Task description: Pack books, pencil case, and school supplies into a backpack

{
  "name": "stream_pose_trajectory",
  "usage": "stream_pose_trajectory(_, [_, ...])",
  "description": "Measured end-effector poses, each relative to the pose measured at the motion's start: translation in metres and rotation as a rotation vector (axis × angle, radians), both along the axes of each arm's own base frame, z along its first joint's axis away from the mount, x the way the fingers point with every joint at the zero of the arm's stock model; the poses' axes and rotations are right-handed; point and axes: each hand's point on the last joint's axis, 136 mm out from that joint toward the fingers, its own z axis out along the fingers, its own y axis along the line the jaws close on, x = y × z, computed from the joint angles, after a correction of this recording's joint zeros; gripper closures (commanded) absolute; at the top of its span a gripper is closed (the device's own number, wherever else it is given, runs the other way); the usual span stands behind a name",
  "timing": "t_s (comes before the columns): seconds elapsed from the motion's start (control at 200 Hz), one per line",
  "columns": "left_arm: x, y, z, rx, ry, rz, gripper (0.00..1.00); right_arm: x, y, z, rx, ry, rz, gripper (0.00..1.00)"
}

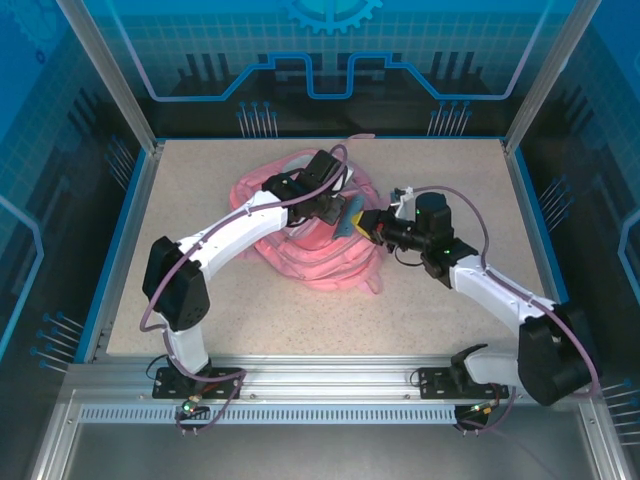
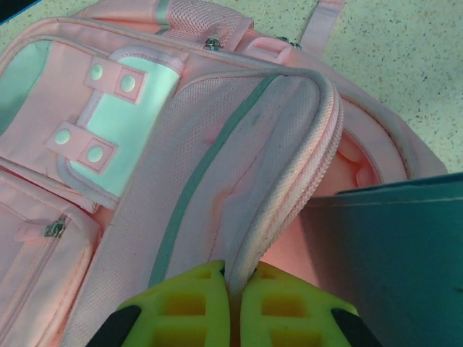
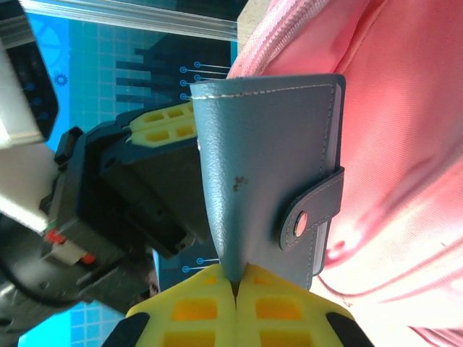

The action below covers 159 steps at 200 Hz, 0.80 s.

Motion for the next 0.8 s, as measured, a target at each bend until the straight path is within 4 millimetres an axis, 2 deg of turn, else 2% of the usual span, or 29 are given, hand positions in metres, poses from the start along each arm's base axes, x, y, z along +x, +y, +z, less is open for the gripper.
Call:
stream_pose_trajectory(0.205, [0.004,0.000,0.008,-0.059,0.007,0.050,1.00,0.018,0.019,-0.015,0.017,0.033,0.008,0.92])
stream_pose_trajectory(0.39, [0.007,0.000,0.011,-0.108,0.022,0.081,1.00,0.030,0.019,-0.047,-0.024,0.098,-0.031,0.65])
stream_pose_trajectory(0.45, [0.006,-0.001,0.011,-0.117,0.029,0.079,1.00,0.031,0.016,-0.059,-0.054,0.125,-0.046,0.60])
stream_pose_trajectory(0.545, [0.005,-0.003,0.011,-0.128,0.039,0.069,1.00,0.033,0.014,-0.070,-0.092,0.160,-0.058,0.61])
stream_pose_trajectory(0.725, [0.003,-0.006,0.011,-0.149,0.054,0.066,1.00,0.045,0.022,-0.079,-0.124,0.191,-0.044,0.80])
stream_pose_trajectory(0.795, [0.002,-0.007,0.010,-0.159,0.061,0.068,0.99,0.052,0.027,-0.084,-0.128,0.199,-0.034,0.83])
